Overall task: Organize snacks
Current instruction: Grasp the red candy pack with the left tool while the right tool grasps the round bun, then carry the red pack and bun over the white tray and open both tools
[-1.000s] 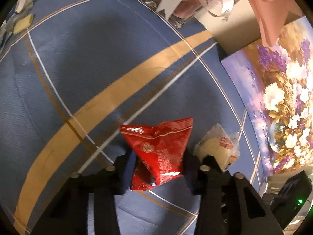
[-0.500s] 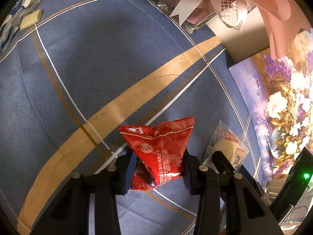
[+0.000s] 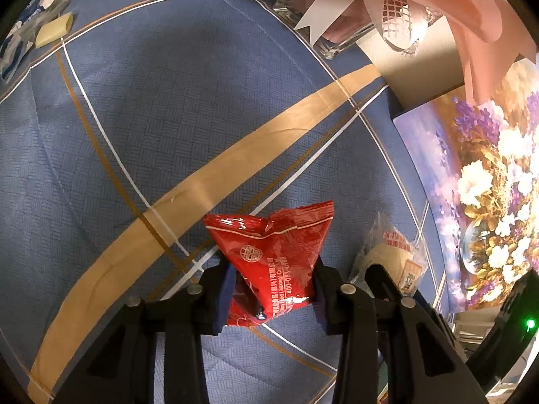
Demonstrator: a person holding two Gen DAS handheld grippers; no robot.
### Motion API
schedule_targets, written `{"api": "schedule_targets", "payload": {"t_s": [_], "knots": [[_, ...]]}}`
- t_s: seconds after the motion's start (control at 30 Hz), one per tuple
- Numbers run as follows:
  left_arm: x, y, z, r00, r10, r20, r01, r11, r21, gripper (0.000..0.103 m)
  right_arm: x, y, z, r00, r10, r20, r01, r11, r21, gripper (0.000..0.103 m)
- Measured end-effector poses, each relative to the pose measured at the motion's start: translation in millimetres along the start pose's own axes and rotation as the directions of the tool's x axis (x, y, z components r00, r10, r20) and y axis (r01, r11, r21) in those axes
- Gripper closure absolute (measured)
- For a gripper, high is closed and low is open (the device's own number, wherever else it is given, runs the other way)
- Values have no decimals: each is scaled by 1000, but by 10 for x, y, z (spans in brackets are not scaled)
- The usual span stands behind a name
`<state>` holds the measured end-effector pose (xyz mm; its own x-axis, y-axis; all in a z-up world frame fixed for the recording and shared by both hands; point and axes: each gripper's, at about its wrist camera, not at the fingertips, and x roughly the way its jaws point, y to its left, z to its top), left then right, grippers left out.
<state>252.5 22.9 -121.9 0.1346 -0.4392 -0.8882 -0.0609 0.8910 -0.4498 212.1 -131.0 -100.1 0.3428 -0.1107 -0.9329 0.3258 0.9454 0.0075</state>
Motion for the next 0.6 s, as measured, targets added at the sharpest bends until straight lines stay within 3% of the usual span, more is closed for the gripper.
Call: {"api": "schedule_targets", "payload": {"t_s": [0.3, 0.6], "knots": [[-193, -63, -95, 1000, -10, -2, 10, 1000, 5, 64, -297, -161, -304, 1000, 3, 17, -5, 997, 76, 40], [-650, -196, -350, 999, -34, 14, 34, 999, 26, 64, -760, -243, -708, 997, -61, 36, 55, 989, 140, 40]]}}
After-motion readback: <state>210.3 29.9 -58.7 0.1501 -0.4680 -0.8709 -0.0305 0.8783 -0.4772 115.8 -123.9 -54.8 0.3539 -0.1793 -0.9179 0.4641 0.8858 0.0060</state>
